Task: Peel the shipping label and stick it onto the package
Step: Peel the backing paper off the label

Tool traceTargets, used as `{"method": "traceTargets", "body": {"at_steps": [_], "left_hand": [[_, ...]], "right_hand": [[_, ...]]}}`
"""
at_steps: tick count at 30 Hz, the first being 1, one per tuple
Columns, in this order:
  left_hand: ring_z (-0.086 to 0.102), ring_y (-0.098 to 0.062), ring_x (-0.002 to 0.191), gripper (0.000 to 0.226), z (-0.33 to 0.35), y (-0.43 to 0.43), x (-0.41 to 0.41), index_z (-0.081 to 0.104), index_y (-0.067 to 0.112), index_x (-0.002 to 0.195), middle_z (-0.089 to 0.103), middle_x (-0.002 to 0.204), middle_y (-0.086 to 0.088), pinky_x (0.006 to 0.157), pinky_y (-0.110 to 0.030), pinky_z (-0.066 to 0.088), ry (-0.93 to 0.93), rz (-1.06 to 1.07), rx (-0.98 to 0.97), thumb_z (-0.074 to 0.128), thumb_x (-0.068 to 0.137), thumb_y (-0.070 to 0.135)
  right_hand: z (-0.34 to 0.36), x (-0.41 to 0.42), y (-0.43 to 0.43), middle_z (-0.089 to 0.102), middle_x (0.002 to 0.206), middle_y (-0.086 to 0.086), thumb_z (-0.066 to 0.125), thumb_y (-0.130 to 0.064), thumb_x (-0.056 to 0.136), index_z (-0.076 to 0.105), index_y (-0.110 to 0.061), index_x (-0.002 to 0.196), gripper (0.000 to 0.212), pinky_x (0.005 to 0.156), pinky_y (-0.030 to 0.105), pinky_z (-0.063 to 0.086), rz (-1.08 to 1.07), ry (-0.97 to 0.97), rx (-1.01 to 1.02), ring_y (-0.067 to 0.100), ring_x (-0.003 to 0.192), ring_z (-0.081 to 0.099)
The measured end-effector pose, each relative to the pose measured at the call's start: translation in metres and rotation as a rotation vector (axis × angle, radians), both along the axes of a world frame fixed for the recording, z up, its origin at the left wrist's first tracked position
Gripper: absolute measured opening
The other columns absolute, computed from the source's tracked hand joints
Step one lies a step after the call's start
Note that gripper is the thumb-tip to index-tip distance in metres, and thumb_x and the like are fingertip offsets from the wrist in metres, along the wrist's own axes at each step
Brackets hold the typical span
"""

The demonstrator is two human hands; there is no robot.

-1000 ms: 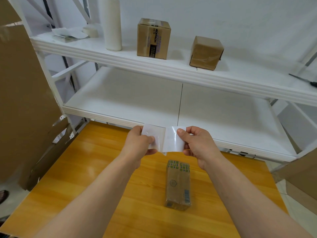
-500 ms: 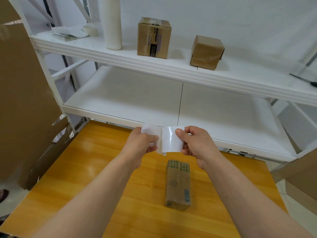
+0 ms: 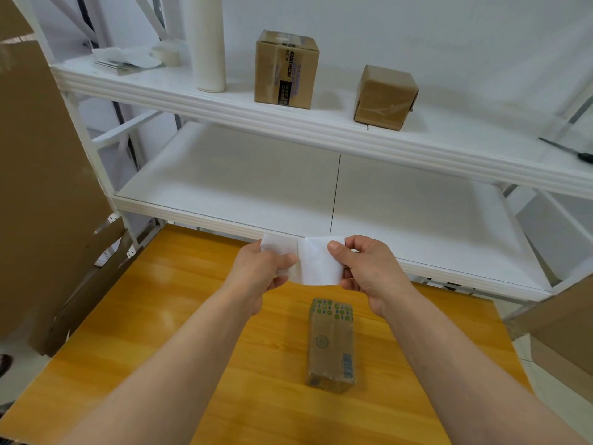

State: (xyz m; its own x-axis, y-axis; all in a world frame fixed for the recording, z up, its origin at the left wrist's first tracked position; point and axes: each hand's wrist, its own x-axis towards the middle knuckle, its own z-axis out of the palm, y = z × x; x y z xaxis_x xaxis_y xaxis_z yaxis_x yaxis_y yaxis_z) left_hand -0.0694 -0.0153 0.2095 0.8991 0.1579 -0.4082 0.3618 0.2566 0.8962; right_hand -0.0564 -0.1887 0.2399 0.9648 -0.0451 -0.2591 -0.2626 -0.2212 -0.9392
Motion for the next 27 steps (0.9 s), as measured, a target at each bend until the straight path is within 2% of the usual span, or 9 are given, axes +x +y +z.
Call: {"method": "traceTargets", "body": {"at_steps": [6, 10, 12, 18, 23, 27], "left_hand": [[0.064, -0.027, 0.103, 0.033, -0.002, -0.001, 0.004, 0.064, 0.015, 0.114, 0.068, 0.111, -0.005, 0.081, -0.037, 0.059, 0.026, 0.021, 0.016, 0.072, 0.084, 0.006], [0.060, -0.024, 0.105, 0.035, -0.002, -0.005, 0.006, 0.061, 0.017, 0.118, 0.065, 0.107, 0.001, 0.096, -0.045, 0.053, 0.026, 0.023, 0.045, 0.072, 0.086, 0.008], [0.059, -0.026, 0.108, 0.037, -0.002, -0.007, 0.007, 0.060, 0.017, 0.120, 0.065, 0.110, 0.000, 0.099, -0.046, 0.050, 0.028, 0.027, 0.056, 0.072, 0.086, 0.010], [0.062, -0.025, 0.101, 0.023, -0.002, -0.016, 0.011, 0.062, 0.019, 0.104, 0.067, 0.106, -0.002, 0.093, -0.043, 0.055, 0.031, -0.002, 0.078, 0.072, 0.086, 0.009], [0.065, -0.026, 0.100, 0.031, -0.002, -0.023, 0.011, 0.065, 0.013, 0.116, 0.069, 0.109, -0.006, 0.076, -0.034, 0.056, 0.028, -0.029, 0.097, 0.071, 0.087, 0.009], [0.064, -0.025, 0.098, 0.032, 0.001, -0.028, 0.009, 0.063, 0.012, 0.119, 0.067, 0.108, -0.006, 0.076, -0.034, 0.056, 0.026, -0.027, 0.097, 0.069, 0.088, 0.006]], "right_hand": [[0.000, 0.000, -0.003, 0.063, 0.087, 0.003, 0.068, -0.027, 0.092, 0.064, -0.017, 0.092, 0.010, 0.058, 0.027, 0.052, -0.007, 0.004, -0.001, 0.016, 0.067, 0.056], [0.002, 0.000, -0.006, 0.063, 0.088, 0.003, 0.068, -0.027, 0.092, 0.064, -0.018, 0.092, 0.011, 0.058, 0.027, 0.053, -0.009, -0.004, -0.012, 0.016, 0.068, 0.057], [0.004, 0.000, -0.007, 0.063, 0.088, 0.003, 0.068, -0.027, 0.093, 0.063, -0.018, 0.091, 0.010, 0.057, 0.026, 0.053, -0.012, -0.004, -0.004, 0.016, 0.067, 0.056], [0.008, -0.004, -0.015, 0.061, 0.085, 0.004, 0.068, -0.026, 0.092, 0.061, -0.018, 0.085, 0.013, 0.058, 0.028, 0.052, -0.037, -0.003, 0.008, 0.018, 0.066, 0.053], [0.009, -0.008, -0.024, 0.060, 0.081, 0.003, 0.067, -0.025, 0.093, 0.061, -0.018, 0.081, 0.015, 0.061, 0.030, 0.052, -0.061, -0.012, 0.008, 0.017, 0.066, 0.052], [0.008, -0.009, -0.029, 0.061, 0.082, 0.003, 0.068, -0.025, 0.093, 0.061, -0.019, 0.080, 0.015, 0.062, 0.031, 0.052, -0.072, -0.018, 0.006, 0.017, 0.065, 0.053]]}}
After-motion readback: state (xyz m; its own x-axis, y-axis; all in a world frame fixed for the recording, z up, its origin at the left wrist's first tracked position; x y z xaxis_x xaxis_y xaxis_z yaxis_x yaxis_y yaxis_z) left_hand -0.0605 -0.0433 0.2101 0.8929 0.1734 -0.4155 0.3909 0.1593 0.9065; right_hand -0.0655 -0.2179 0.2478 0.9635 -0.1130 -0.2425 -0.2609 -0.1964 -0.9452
